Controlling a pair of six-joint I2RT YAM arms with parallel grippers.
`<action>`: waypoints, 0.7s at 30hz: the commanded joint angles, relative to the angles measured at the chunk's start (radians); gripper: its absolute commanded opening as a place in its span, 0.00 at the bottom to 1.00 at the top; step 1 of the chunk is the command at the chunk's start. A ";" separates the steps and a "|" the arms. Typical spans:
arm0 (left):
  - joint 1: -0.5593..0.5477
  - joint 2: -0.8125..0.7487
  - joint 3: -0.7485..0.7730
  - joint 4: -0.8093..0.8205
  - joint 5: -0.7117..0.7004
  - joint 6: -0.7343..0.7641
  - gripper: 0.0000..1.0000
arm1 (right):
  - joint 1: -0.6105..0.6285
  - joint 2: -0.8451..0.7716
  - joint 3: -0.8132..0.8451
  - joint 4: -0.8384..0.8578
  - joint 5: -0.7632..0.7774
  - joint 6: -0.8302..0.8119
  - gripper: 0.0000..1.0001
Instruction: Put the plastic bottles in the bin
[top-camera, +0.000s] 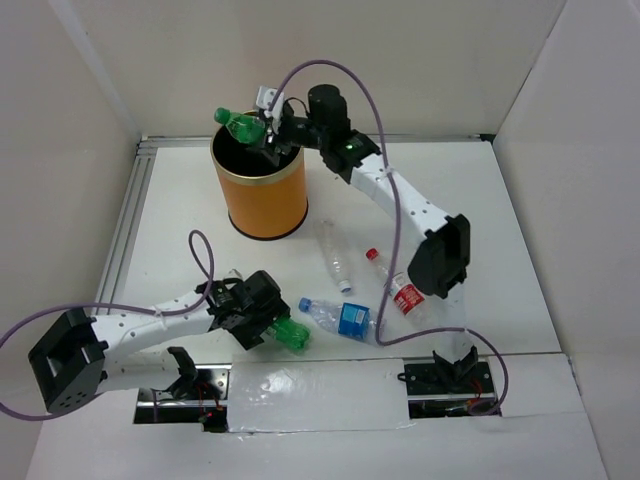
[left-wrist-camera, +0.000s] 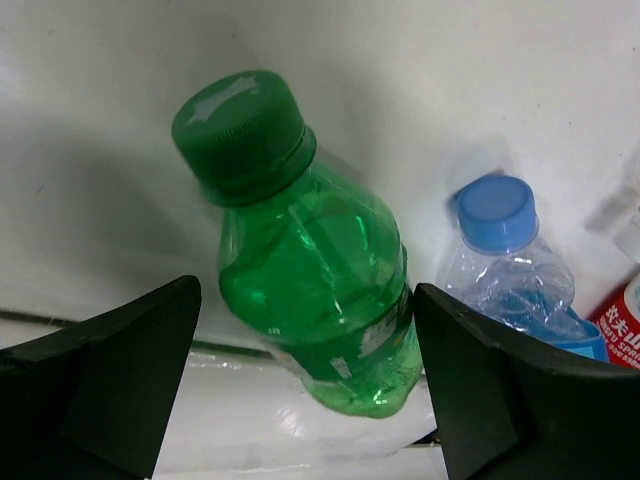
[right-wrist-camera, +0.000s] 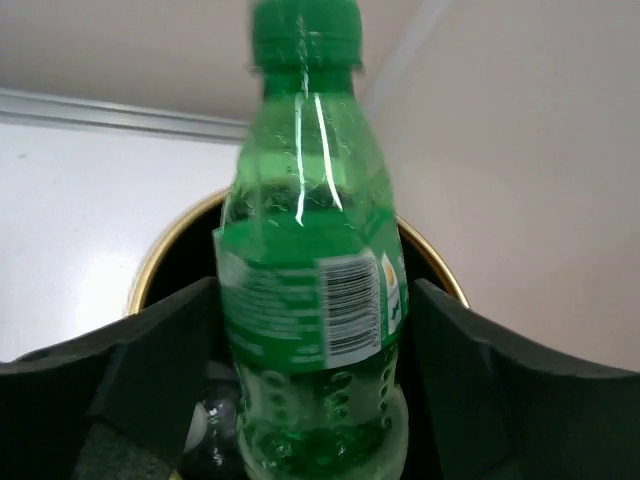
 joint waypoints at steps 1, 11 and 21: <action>0.012 0.044 -0.028 0.080 0.014 0.006 1.00 | 0.001 0.097 0.179 0.036 0.087 0.156 0.86; 0.034 0.162 -0.009 0.153 0.039 0.110 0.58 | -0.172 -0.113 0.004 -0.001 0.043 0.405 0.87; -0.110 -0.002 0.252 0.070 -0.129 0.435 0.00 | -0.480 -0.469 -0.590 -0.315 -0.048 0.251 0.73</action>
